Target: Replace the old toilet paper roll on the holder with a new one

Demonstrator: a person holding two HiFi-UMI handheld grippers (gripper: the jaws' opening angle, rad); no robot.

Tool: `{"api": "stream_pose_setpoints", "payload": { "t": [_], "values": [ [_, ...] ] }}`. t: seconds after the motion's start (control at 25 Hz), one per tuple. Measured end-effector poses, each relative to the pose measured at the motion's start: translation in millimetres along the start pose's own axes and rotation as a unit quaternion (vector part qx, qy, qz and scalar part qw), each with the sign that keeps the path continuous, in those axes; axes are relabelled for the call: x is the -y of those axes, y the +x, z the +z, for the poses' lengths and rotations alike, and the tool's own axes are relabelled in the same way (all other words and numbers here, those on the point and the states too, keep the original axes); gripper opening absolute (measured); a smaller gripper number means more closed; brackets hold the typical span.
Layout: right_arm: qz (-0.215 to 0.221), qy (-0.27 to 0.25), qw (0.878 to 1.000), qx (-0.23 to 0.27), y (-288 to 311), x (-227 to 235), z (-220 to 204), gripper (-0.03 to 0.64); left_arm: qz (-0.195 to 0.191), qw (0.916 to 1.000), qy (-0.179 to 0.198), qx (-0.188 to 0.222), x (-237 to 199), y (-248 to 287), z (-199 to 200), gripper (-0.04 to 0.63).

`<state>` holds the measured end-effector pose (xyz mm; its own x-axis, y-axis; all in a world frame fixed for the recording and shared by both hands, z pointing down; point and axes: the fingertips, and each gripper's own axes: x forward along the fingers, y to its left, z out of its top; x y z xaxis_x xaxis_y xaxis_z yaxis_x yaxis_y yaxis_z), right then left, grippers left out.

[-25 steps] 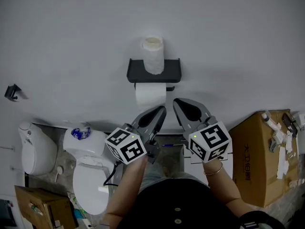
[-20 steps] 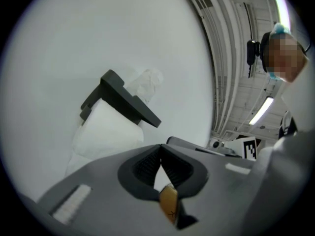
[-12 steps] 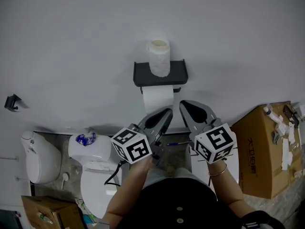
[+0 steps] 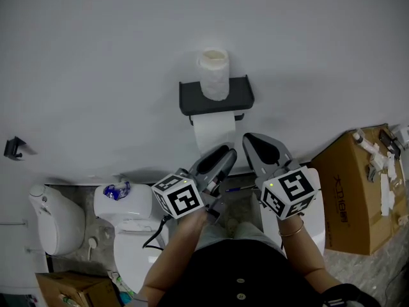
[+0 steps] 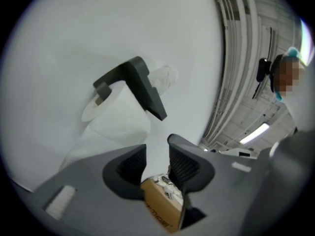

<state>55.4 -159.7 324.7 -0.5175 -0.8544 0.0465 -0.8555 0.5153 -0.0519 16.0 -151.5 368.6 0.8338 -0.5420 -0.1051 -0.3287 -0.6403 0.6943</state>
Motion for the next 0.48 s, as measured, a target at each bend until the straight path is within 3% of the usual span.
{"api": "stream_pose_setpoints", "payload": {
  "t": [0.12, 0.48],
  "values": [
    [-0.008, 0.002, 1.0, 0.001, -1.5, 1.0, -1.6, 0.002, 0.001, 0.9995, -0.032, 0.009, -9.7, 0.3, -2.9, 0.159],
    [-0.021, 0.001, 1.0, 0.003, -6.2, 6.8, -1.0, 0.002, 0.032, 0.9959, -0.081, 0.027, -36.1, 4.6, -4.6, 0.316]
  ]
}}
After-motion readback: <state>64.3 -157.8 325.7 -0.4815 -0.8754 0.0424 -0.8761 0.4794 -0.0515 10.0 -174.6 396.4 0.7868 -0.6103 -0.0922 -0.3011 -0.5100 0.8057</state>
